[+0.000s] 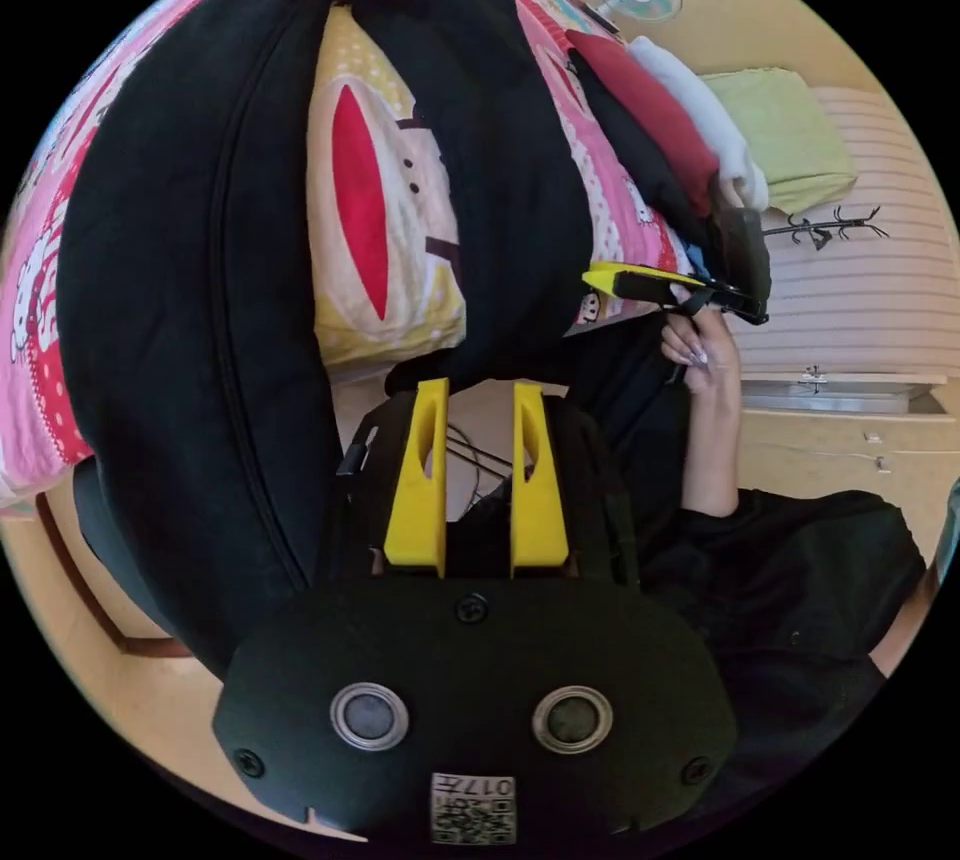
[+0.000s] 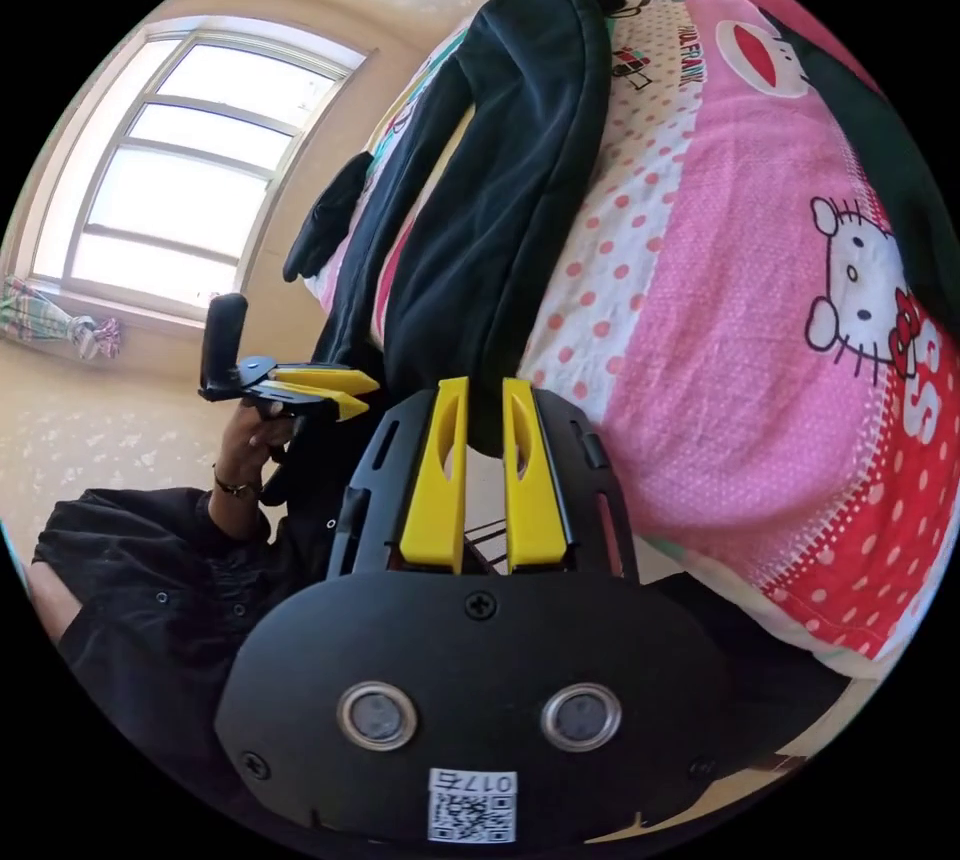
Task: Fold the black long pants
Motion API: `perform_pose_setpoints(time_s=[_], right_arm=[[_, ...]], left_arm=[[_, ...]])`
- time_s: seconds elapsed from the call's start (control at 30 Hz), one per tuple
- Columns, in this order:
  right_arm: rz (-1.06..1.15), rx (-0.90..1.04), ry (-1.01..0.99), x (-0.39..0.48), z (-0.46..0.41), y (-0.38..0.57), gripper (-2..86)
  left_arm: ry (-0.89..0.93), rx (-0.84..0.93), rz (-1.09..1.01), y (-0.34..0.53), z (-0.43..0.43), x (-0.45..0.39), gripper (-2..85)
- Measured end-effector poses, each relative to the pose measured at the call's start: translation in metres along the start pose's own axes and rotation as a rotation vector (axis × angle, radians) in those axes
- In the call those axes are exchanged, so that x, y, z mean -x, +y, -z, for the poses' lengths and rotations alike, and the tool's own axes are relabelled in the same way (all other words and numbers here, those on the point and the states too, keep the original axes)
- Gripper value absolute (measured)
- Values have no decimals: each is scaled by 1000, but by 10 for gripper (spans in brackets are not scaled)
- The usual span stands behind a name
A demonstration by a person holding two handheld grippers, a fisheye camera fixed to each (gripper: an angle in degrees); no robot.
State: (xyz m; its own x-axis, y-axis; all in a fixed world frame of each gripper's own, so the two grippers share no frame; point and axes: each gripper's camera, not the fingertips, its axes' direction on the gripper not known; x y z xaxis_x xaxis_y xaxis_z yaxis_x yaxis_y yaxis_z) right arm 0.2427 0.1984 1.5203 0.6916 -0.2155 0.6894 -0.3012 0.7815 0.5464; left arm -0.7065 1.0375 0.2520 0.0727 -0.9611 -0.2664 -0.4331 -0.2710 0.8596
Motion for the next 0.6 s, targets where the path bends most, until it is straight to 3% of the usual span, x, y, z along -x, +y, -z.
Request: perform_pose_setpoints(time_s=[0.13,0.23,0.33,0.5,0.6], right_arm=[[22,89,-14,-3,-3,-1,71],[17,44,12,-7,8,7,80],[24,19,14,-12,-1,9,86],[22,-22,36,-8,-17,17,55],[-5,-22,-90,-11,7,23,40]], left_arm=[[120,30,-193,-4,4,-54,100],[90,37,-259,-6,3,-81,100],[35,37,-266,-6,-5,-88,101],[103,25,-242,-2,-11,-87,112],[66,11,-242,8,2,-95,123]])
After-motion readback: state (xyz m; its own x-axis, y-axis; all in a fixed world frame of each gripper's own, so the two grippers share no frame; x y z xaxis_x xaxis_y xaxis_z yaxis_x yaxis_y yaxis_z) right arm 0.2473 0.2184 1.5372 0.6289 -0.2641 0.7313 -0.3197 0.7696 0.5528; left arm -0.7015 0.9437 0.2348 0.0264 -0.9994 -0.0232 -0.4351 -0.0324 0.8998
